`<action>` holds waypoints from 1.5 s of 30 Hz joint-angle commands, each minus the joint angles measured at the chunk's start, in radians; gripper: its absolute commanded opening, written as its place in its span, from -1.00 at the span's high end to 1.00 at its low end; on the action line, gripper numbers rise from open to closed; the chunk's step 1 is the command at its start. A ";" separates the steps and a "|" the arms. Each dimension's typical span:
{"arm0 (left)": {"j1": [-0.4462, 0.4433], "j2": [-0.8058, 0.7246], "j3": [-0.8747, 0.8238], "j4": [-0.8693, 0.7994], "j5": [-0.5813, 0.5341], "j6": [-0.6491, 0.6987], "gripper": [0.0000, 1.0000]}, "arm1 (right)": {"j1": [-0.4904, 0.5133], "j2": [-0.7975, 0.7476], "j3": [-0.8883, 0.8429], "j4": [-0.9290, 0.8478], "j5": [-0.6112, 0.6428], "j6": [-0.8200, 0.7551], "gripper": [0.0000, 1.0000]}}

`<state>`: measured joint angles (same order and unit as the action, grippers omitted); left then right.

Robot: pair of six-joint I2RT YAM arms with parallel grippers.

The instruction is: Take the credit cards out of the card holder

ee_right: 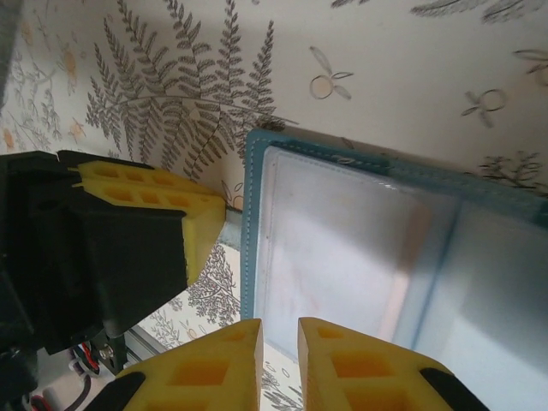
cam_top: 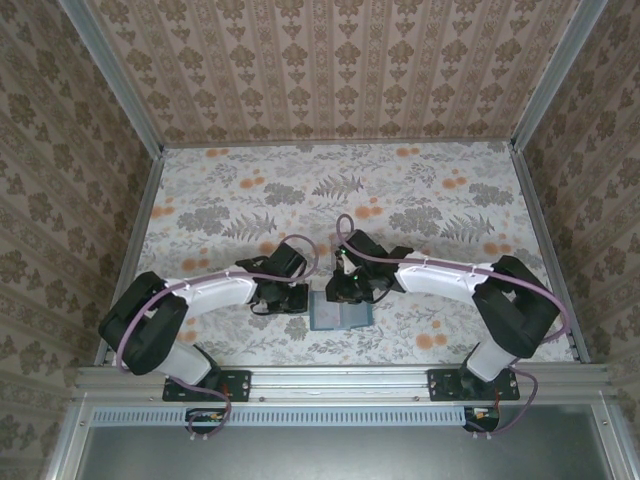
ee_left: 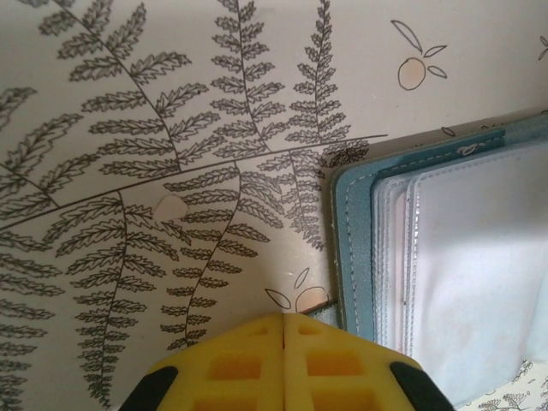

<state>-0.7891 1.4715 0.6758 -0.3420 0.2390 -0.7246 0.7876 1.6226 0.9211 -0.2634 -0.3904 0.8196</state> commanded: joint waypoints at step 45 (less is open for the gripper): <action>0.001 -0.010 -0.042 -0.005 0.036 0.002 0.86 | 0.145 0.198 0.295 -0.542 0.436 -0.048 -0.02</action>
<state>-0.7845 1.4322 0.6289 -0.3058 0.2619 -0.7330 0.9119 1.8042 1.1923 -0.7410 -0.0196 0.7841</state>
